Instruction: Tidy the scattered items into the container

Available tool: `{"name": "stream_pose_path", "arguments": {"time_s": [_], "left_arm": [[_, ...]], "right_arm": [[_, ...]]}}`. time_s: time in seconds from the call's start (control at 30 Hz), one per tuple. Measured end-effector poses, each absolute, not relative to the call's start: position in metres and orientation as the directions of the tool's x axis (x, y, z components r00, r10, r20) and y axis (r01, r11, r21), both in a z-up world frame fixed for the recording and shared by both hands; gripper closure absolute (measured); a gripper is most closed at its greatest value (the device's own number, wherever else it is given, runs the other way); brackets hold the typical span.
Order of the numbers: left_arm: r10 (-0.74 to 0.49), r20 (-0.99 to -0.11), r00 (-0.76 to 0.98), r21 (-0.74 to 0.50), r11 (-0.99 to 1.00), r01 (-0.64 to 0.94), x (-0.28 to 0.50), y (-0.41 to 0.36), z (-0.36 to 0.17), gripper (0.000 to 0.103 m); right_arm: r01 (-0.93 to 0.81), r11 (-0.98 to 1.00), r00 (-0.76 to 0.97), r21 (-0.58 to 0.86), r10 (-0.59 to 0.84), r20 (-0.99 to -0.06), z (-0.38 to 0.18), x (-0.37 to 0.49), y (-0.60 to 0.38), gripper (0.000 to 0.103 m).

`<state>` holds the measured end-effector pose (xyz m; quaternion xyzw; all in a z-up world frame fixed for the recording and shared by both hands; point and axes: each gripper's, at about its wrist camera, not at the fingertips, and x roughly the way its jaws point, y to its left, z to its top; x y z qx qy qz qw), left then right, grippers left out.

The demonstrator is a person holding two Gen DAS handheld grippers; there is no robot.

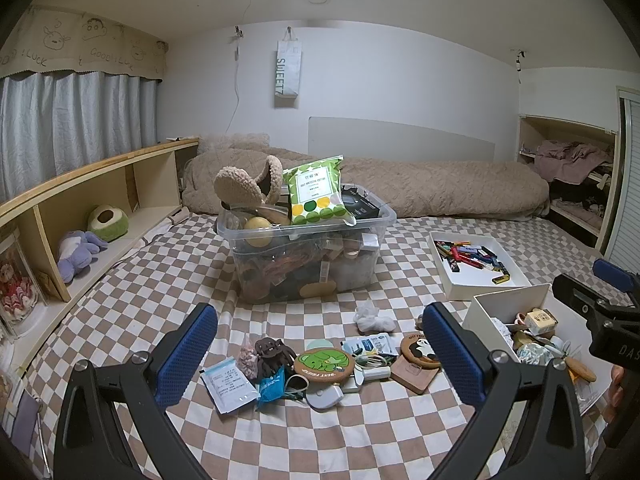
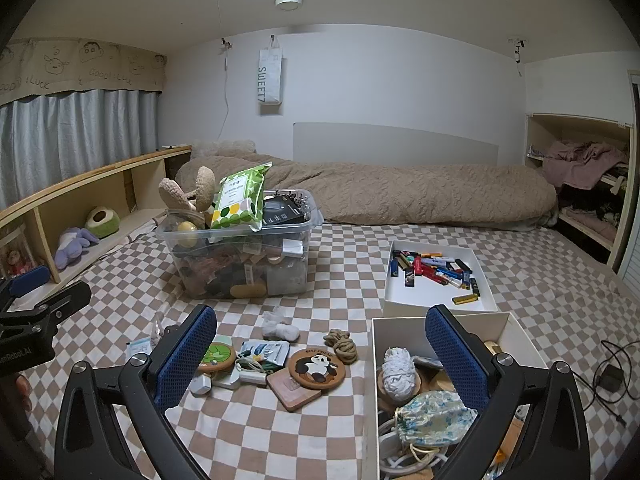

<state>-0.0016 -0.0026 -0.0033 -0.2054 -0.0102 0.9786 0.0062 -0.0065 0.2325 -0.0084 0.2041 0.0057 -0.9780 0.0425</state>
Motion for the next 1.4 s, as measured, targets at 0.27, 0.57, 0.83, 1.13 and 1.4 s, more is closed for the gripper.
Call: {"name": "stream_pose_path", "arguments": {"time_s": [0.27,0.57,0.83,1.13,1.4], "left_arm": [[0.007,-0.402,-0.916,-0.022,-1.000,0.002,0.000,-0.006,-0.009,0.000],[0.012,-0.421,-0.907,-0.040,-0.999,0.006,-0.006,-0.013,-0.022,0.000],[-0.036,-0.495,-0.868,-0.072,-0.994,0.082,-0.030,-0.036,-0.044,0.000],[-0.086,-0.571,-0.816,-0.081,-0.984,0.160,-0.051,-0.070,-0.074,0.000],[-0.137,-0.664,-0.735,-0.078,-0.965,0.251,-0.074,-0.100,-0.111,0.000]], "right_arm": [[0.083,-0.997,-0.913,0.005,-0.078,-0.400,-0.009,-0.007,0.233,0.000],[0.098,-0.995,-0.902,0.017,-0.096,-0.422,-0.021,-0.013,0.233,0.000],[0.113,-0.994,-0.873,0.010,-0.104,-0.477,-0.044,-0.027,0.220,0.000],[0.154,-0.988,-0.814,-0.016,-0.118,-0.569,-0.083,-0.048,0.194,0.000],[0.199,-0.979,-0.750,-0.038,-0.128,-0.650,-0.121,-0.059,0.171,0.000]]}}
